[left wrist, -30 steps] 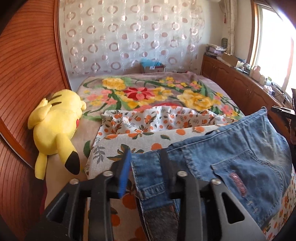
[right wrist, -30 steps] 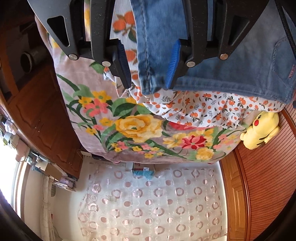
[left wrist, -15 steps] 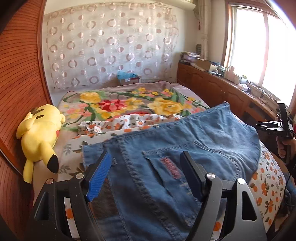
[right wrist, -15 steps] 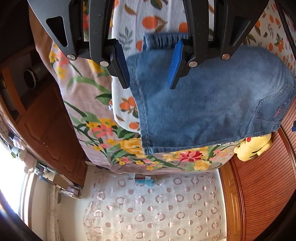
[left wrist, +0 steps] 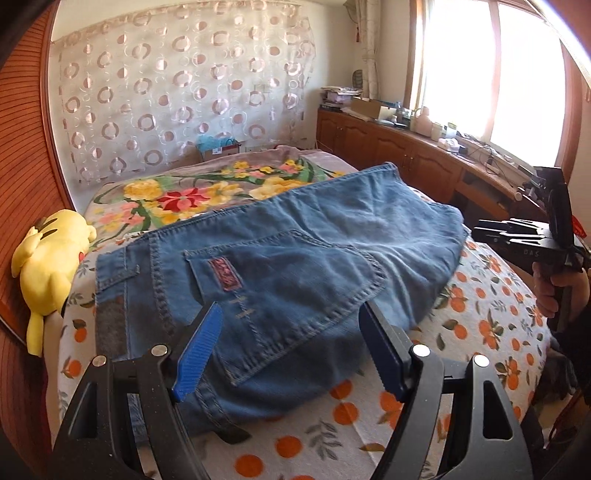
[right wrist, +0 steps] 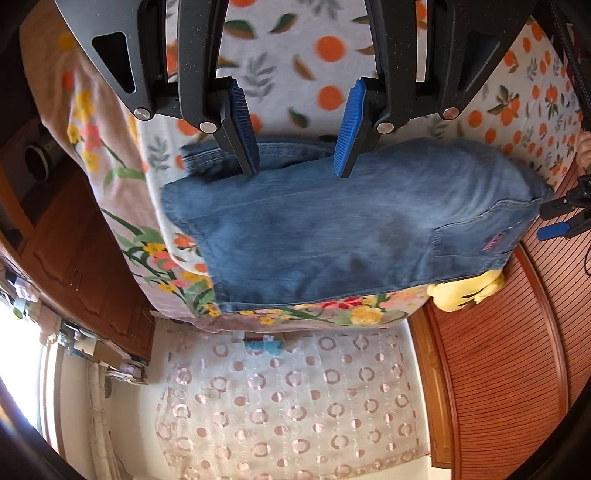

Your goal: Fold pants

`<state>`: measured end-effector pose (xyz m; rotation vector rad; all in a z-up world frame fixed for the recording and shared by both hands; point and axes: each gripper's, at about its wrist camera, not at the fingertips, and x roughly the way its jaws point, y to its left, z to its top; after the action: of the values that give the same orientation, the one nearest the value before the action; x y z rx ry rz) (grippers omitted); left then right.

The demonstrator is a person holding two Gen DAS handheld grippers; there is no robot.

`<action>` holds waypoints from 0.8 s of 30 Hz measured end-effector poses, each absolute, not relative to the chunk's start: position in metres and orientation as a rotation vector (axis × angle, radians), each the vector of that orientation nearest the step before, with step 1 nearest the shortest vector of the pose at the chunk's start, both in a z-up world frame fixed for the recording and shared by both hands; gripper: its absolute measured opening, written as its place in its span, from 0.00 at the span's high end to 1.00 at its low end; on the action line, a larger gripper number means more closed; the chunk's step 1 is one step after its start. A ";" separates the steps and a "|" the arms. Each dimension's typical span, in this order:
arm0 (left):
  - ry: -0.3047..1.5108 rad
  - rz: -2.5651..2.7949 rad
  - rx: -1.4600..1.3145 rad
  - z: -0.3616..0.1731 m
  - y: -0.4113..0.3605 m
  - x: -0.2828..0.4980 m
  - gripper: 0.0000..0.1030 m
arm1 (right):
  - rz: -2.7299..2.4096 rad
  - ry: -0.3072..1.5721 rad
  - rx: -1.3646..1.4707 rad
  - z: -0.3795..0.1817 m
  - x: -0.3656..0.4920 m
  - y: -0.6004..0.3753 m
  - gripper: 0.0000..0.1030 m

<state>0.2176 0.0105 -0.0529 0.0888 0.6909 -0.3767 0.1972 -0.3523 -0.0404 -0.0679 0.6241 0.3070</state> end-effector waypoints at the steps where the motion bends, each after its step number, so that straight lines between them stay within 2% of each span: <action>1: 0.693 -0.381 0.092 -0.053 0.006 0.214 0.25 | 0.311 0.618 -0.068 -0.040 0.191 -0.348 0.57; 13: 0.716 -0.385 0.097 -0.065 -0.008 0.173 0.25 | 0.398 0.619 -0.054 -0.072 0.132 -0.319 0.57; 21: 0.763 -0.418 0.126 -0.084 -0.031 0.171 0.25 | 0.367 0.604 -0.103 -0.079 0.124 -0.319 0.57; 24: 0.766 -0.449 0.165 -0.089 -0.047 0.173 0.37 | 0.332 0.605 -0.110 -0.081 0.123 -0.319 0.57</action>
<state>0.1735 -0.0469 -0.0893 0.1649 0.7658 -0.4490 0.1231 -0.3191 -0.0813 -0.1102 0.6054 0.3323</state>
